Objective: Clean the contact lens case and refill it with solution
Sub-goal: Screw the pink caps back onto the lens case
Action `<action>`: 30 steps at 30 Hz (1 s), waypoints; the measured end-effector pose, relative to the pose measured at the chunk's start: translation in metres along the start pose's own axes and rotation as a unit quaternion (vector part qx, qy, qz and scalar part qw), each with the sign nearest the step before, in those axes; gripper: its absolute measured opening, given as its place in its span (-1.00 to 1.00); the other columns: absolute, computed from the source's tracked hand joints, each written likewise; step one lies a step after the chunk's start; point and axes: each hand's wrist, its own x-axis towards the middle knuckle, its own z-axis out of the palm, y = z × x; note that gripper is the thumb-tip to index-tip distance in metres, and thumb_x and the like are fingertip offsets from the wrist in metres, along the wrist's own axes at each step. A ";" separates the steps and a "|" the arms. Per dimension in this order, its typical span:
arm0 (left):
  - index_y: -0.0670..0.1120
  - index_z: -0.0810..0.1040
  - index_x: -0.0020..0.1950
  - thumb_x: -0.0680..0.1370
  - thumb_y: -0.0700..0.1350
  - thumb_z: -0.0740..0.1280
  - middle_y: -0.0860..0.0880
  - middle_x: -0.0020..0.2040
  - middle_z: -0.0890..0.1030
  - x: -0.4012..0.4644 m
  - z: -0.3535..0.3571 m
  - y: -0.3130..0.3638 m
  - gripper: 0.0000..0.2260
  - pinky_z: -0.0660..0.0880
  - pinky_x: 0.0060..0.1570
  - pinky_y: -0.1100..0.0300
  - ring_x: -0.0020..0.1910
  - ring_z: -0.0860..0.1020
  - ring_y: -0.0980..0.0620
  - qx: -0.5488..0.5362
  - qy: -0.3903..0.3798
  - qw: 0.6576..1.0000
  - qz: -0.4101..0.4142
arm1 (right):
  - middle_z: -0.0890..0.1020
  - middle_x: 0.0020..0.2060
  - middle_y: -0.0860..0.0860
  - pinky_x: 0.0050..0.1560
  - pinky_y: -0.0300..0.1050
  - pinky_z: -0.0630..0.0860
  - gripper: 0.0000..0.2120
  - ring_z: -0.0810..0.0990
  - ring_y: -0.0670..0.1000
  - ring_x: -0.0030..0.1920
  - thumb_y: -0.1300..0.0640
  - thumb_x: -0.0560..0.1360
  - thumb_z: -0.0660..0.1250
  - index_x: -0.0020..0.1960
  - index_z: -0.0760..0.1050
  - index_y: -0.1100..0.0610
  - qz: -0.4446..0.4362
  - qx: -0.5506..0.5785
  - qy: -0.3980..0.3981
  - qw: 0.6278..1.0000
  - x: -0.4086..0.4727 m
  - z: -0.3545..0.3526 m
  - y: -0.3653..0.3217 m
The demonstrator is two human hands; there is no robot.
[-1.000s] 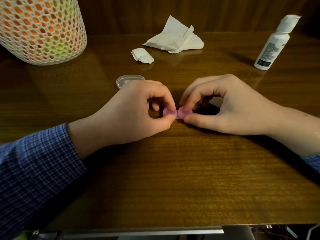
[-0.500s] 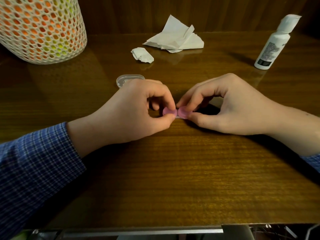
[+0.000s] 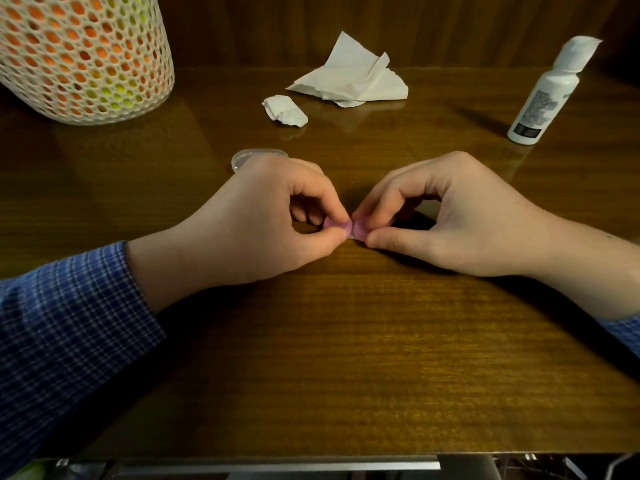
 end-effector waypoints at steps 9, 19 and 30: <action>0.07 0.76 0.00 0.46 0.03 0.49 0.15 -0.07 0.70 0.001 -0.002 0.003 -0.85 0.65 -0.11 0.16 -0.07 0.67 0.16 0.006 -0.003 1.000 -0.003 | 0.71 -0.13 -0.10 0.05 0.03 0.65 -0.83 0.70 -0.09 -0.07 -0.05 0.39 0.55 -0.17 0.70 0.04 0.020 -0.002 0.046 0.999 0.003 0.008 -0.005; 0.06 0.76 0.01 0.45 0.06 0.46 0.16 -0.05 0.70 0.001 -0.003 0.002 -0.81 0.64 -0.10 0.19 -0.05 0.67 0.17 -0.002 -0.006 1.000 -0.004 | 0.76 -0.09 -0.11 0.12 -0.03 0.66 -0.88 0.73 -0.10 0.00 0.02 0.38 0.54 -0.13 0.72 0.05 0.015 0.017 0.013 1.000 0.001 0.000 -0.002; 0.08 0.76 0.03 0.47 0.04 0.48 0.18 -0.04 0.70 0.002 -0.005 0.001 -0.84 0.64 -0.06 0.22 -0.03 0.66 0.22 0.008 -0.011 1.000 -0.007 | 0.75 0.00 -0.12 0.13 -0.11 0.64 -0.85 0.71 -0.13 0.05 0.02 0.41 0.52 -0.05 0.73 0.03 0.013 0.013 0.008 1.000 0.000 -0.001 -0.003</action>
